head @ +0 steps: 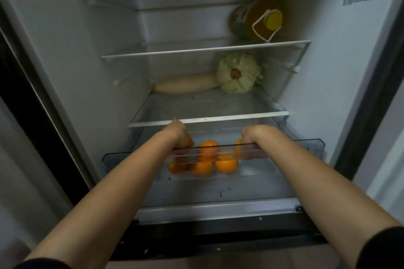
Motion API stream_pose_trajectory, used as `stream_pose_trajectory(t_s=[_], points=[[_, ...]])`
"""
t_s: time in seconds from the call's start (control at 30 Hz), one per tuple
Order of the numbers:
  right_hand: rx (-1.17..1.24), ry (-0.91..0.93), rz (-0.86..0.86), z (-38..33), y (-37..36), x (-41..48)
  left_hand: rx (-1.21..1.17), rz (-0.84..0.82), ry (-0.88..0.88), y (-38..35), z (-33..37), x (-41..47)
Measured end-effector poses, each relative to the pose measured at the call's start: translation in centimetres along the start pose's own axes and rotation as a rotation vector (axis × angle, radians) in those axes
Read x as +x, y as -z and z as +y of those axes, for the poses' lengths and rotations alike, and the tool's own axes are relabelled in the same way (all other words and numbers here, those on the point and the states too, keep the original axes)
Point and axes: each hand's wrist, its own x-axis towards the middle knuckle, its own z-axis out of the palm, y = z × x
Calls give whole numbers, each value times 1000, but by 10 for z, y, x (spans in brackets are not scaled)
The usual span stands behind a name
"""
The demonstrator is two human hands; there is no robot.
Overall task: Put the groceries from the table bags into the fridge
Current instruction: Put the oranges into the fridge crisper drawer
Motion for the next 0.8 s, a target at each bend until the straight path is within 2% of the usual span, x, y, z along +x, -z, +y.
stream_pose_trajectory(t_s=[0.13, 0.27, 0.4, 0.53, 0.6, 0.67, 0.73, 0.8], points=[[38, -38, -244, -1, 0, 5, 141, -154, -126, 0, -4, 2], [7, -21, -263, -1, -2, 8, 249, -328, -217, -2, 6, 5], [-3, -38, -173, -4, -2, 10, 219, -263, -175, -4, 2, 9], [58, -61, -145, -4, -3, 4, 225, -369, -212, -3, 0, 8], [129, -55, -67, -3, -3, -3, 201, -388, -215, -2, 0, 3], [145, -40, 122, -1, -3, -10, 202, -343, -226, 1, -1, -4], [135, -44, 352, 2, 0, -24, 202, -163, -285, 7, -4, -13], [192, -29, 503, 4, 3, -39, 154, 78, -335, 17, -9, -27]])
